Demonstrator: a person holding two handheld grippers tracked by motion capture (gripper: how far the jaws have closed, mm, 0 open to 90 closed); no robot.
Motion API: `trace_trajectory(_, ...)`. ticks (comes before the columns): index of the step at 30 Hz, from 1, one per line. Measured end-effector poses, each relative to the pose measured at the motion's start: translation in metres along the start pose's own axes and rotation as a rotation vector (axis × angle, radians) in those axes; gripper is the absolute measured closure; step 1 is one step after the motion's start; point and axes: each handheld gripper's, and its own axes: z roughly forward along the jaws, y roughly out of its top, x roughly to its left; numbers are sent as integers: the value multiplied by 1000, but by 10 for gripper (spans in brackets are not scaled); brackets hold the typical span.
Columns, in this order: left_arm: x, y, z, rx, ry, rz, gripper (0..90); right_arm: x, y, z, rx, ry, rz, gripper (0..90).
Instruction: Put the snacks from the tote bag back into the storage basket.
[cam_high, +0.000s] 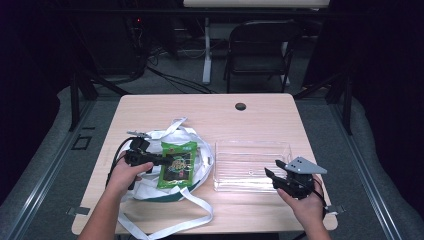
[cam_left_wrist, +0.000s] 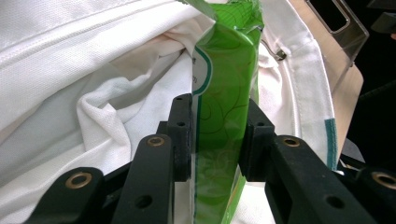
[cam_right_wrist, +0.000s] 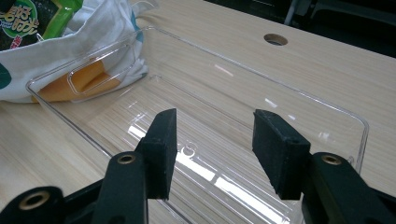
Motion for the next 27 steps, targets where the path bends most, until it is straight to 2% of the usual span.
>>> trace_trajectory(5, 2, -1, -3, -11, -17, 5, 720, 0, -1, 1, -4, 2, 5, 499)
trace_trajectory(8, 1, -1, -5, -31, -14, 16, 721, -1, -1, 1, 6, 1, -1, 497)
trace_trajectory(20, 0, -1, -7, -48, -16, 38, 722, -1, -2, 2, -2, 0, -8, 497)
trace_trajectory(24, 0, -1, -8, -62, -22, 38, 723, 0, -2, 3, -3, -9, -35, 495)
trace_trajectory(27, -2, 0, -11, -78, -13, 54, 723, 0, -2, 2, 1, -16, -46, 488)
